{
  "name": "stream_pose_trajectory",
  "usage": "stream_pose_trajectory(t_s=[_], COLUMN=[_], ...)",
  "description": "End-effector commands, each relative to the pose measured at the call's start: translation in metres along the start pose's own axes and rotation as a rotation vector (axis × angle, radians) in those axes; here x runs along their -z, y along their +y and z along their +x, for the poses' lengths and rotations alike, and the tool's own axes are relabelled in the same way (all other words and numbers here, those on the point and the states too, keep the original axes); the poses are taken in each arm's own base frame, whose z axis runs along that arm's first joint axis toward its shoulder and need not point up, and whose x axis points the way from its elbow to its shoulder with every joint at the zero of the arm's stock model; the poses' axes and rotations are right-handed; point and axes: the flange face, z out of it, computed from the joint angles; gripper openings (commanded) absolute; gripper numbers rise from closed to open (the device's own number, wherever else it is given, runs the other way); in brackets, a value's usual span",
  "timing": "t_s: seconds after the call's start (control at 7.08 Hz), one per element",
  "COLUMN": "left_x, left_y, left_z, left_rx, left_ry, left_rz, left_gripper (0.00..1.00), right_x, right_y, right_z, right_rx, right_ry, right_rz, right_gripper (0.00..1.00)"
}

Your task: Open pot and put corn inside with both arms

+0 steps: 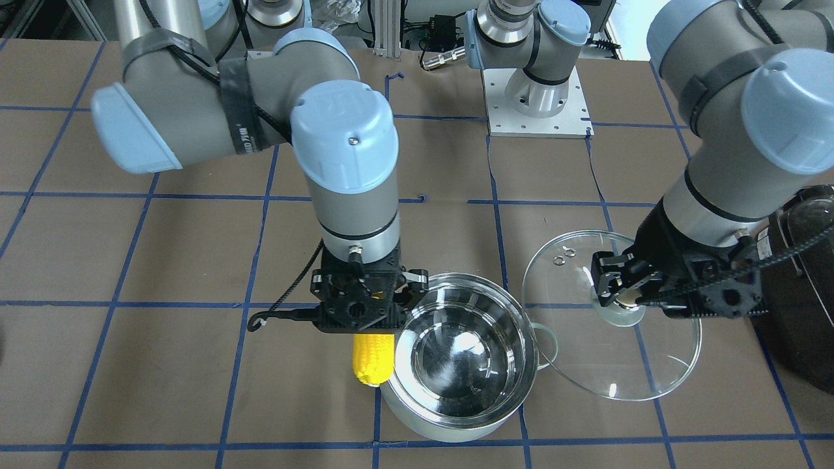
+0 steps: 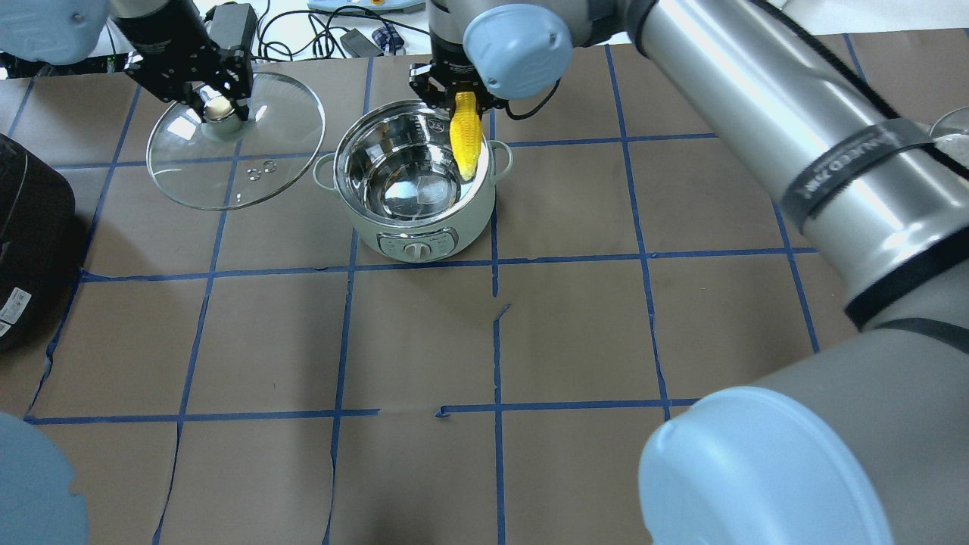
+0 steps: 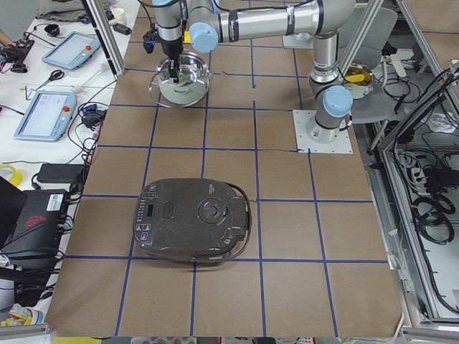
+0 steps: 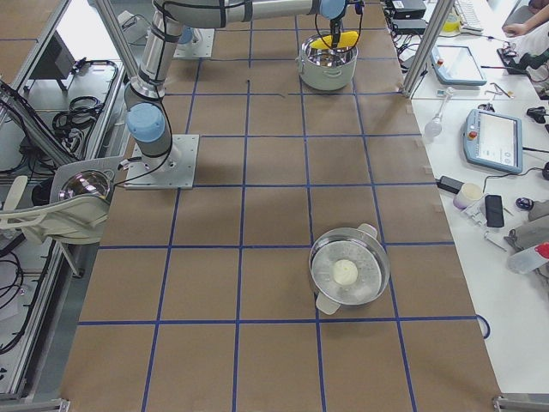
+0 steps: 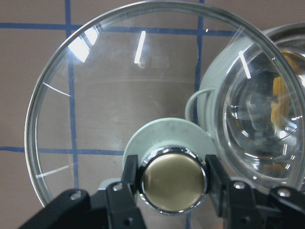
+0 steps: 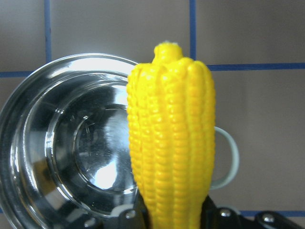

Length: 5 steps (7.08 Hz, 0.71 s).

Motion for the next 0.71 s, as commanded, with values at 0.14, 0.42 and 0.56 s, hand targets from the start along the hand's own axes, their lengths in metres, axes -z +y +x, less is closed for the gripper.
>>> stream_pose_trajectory(t_s=[0.14,0.42,0.56], left_x=[-0.079,-0.122,-0.136], left_y=[0.024,0.045,0.056], left_z=[-0.065,-0.06,-0.057], left_rx=[-0.058,-0.049,-0.051], left_ry=[0.004,-0.001,-0.008], left_rz=[-0.026,-0.021,-0.001], left_gripper=[0.0,0.0,0.0], right_x=[-0.054,-0.083,-0.084], right_y=[0.002,0.003,0.002], right_z=[-0.052,-0.057,-0.057], right_rx=[0.031,0.033,0.033], right_ry=[-0.022,-0.026,-0.029], right_rz=[0.017,-0.009,0.0], right_gripper=[0.0,0.02,0.15])
